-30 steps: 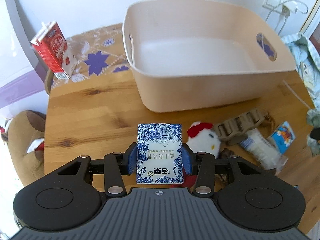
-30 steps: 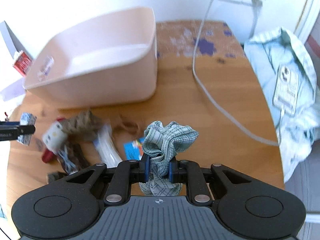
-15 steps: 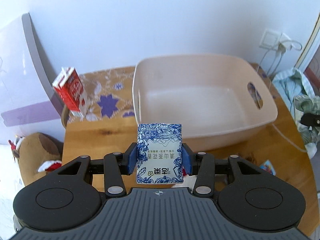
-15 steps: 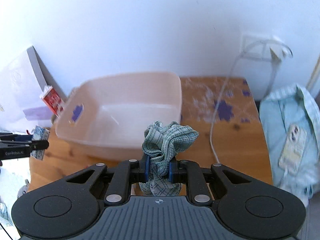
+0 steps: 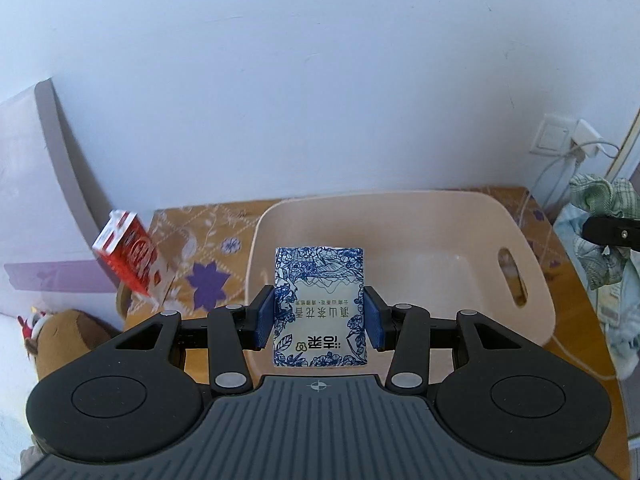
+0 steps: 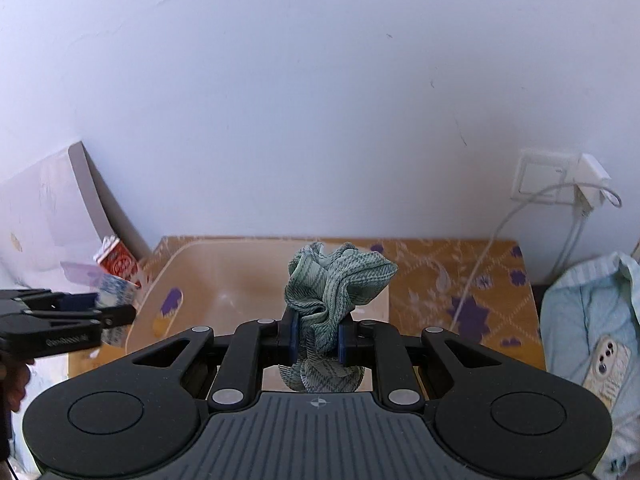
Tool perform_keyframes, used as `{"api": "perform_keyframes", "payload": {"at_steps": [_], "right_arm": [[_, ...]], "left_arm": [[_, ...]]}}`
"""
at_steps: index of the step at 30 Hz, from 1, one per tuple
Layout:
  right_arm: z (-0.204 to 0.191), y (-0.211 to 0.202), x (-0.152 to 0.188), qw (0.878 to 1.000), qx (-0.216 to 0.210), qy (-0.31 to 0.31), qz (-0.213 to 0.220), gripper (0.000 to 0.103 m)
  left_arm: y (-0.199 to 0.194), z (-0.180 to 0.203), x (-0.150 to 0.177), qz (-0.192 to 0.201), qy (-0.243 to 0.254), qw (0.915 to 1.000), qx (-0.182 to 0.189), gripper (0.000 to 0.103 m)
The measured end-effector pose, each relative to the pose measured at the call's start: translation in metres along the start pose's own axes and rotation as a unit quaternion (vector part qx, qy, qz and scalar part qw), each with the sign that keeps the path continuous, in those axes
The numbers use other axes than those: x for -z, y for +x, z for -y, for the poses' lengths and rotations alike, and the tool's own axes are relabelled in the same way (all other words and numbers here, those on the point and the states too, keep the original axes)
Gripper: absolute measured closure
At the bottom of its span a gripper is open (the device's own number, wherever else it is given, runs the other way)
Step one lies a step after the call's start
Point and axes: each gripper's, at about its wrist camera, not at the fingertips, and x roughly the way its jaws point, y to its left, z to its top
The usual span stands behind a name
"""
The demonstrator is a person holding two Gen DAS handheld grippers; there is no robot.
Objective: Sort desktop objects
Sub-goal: 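Carry both items over the beige basket and open both tools to drop them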
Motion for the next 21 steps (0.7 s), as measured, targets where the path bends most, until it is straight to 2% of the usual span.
{"api": "perform_keyframes", "payload": {"at_steps": [3, 8, 13, 21], "right_arm": [[0.001, 0.016, -0.004, 1.000, -0.005, -0.005, -0.007, 0.087], [-0.004, 0.052, 0.001, 0.999, 0.000, -0.030, -0.042, 0.087], [0.000, 0.093, 0.012, 0.995, -0.004, -0.026, -0.093, 0.087], [-0.007, 0.133, 0.034, 0.986, 0.015, -0.086, -0.143, 0.087]], "left_arm": [[0.016, 0.009, -0.009, -0.005, 0.002, 1.0000, 0.000, 0.057], [0.046, 0.026, -0.016, -0.025, 0.008, 0.9997, -0.003, 0.057], [0.078, 0.040, -0.008, -0.064, 0.015, 0.9978, -0.008, 0.057], [0.122, 0.052, 0.014, -0.131, 0.041, 0.9903, -0.021, 0.057]]}}
